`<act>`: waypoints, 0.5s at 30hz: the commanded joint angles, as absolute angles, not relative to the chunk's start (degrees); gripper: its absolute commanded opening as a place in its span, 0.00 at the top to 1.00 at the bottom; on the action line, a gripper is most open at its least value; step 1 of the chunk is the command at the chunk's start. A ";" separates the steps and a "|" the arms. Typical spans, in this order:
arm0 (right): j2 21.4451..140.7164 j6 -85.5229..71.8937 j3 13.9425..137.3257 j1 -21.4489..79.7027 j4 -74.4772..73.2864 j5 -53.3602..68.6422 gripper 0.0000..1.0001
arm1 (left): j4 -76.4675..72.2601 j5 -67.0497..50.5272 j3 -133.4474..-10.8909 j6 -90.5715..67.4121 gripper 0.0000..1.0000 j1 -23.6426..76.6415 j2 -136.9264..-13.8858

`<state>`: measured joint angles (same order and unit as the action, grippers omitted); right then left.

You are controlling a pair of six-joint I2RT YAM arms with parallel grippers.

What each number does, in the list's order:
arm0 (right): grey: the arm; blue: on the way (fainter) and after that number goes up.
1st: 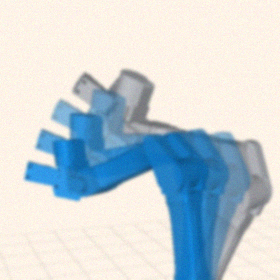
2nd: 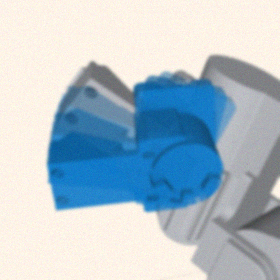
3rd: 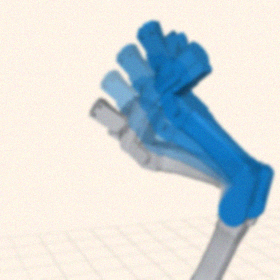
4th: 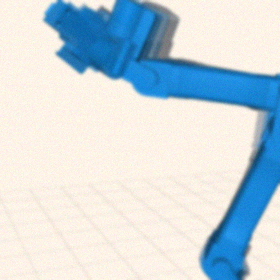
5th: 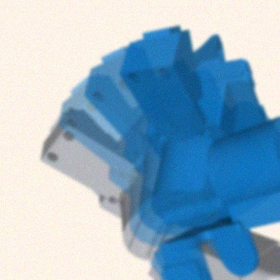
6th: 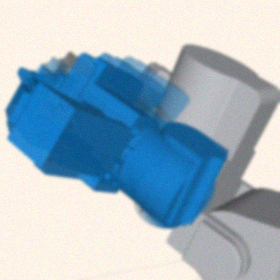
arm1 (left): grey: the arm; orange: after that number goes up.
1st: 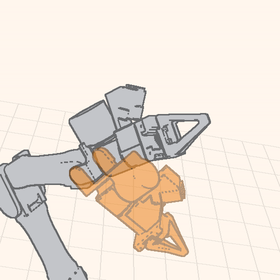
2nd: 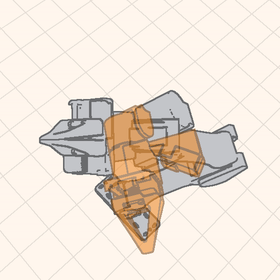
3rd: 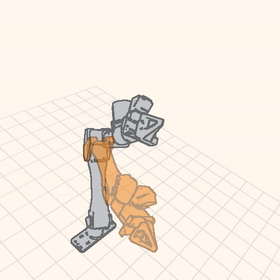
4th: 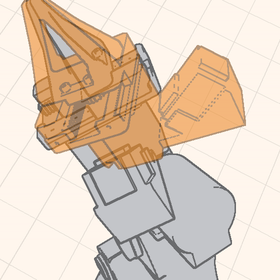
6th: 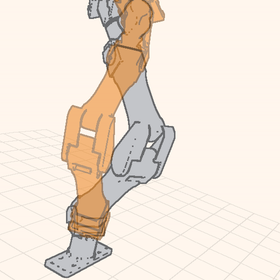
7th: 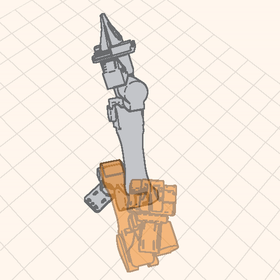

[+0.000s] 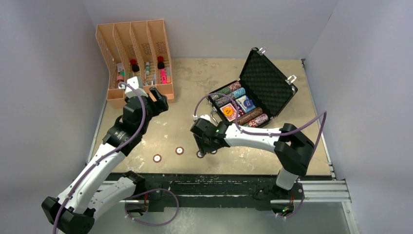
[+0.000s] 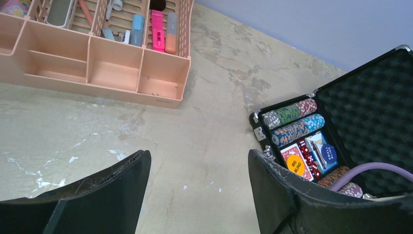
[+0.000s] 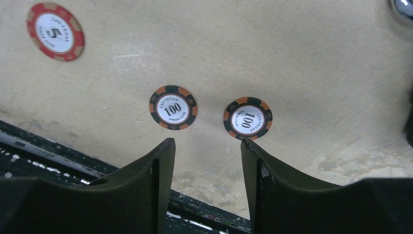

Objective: Pack up texas hold em set

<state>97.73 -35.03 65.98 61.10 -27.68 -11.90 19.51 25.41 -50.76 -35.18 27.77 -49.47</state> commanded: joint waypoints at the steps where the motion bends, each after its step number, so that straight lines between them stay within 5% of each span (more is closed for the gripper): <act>1: 98.92 -40.35 65.30 60.93 -30.79 -12.93 0.45 | 19.67 26.78 -51.58 -36.38 0.27 27.69 -48.51; 15: 103.23 -41.02 65.76 58.98 -32.71 -13.31 0.42 | 19.66 26.42 -51.77 -36.81 0.27 27.69 -48.94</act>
<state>103.37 -40.49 65.28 60.27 -30.68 -12.43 21.10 25.80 -50.76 -36.05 27.77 -49.47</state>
